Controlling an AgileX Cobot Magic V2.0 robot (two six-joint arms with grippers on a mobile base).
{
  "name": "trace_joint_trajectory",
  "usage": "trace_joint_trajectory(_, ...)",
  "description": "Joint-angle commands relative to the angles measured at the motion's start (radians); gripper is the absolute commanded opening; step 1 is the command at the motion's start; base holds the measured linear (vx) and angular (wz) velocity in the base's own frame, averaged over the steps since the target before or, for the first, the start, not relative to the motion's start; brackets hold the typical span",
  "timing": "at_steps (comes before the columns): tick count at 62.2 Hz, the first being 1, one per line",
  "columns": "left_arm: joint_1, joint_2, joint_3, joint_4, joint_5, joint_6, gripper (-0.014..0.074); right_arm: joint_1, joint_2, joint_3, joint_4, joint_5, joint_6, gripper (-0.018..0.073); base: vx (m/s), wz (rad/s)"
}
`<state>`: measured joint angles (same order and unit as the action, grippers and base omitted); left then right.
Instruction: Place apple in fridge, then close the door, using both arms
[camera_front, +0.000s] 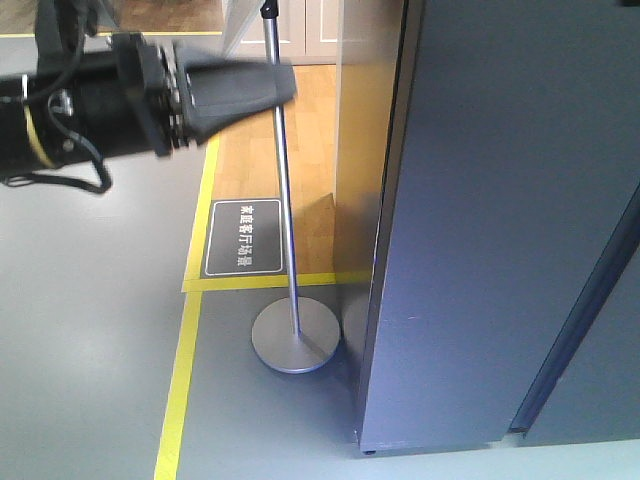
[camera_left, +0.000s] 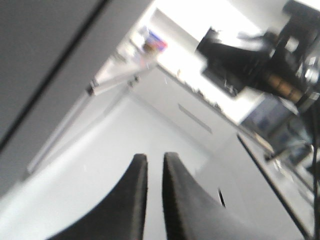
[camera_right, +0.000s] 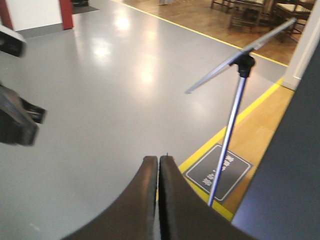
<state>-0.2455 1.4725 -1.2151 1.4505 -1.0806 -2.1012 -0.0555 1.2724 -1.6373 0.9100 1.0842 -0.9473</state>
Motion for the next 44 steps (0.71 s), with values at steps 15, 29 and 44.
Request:
trace_joint_trajectory(15,-0.007,-0.167,-0.016,0.182,-0.204,-0.052,-0.0008,-0.003,-0.320,0.318,0.038,-0.076,-0.023,-0.0006,0.00,0.00)
trace_joint_trajectory(29,-0.007,-0.423,0.244,0.294,-0.067,-0.052,-0.0008,-0.003,-0.672,0.741,0.017,-0.160,-0.031,-0.0006,0.00,0.00)
trace_joint_trajectory(44,-0.007,-0.712,0.758,0.302,0.329,-0.052,-0.0008,-0.003,-0.972,1.080,0.007,-0.205,-0.019,-0.0006,0.00,0.00)
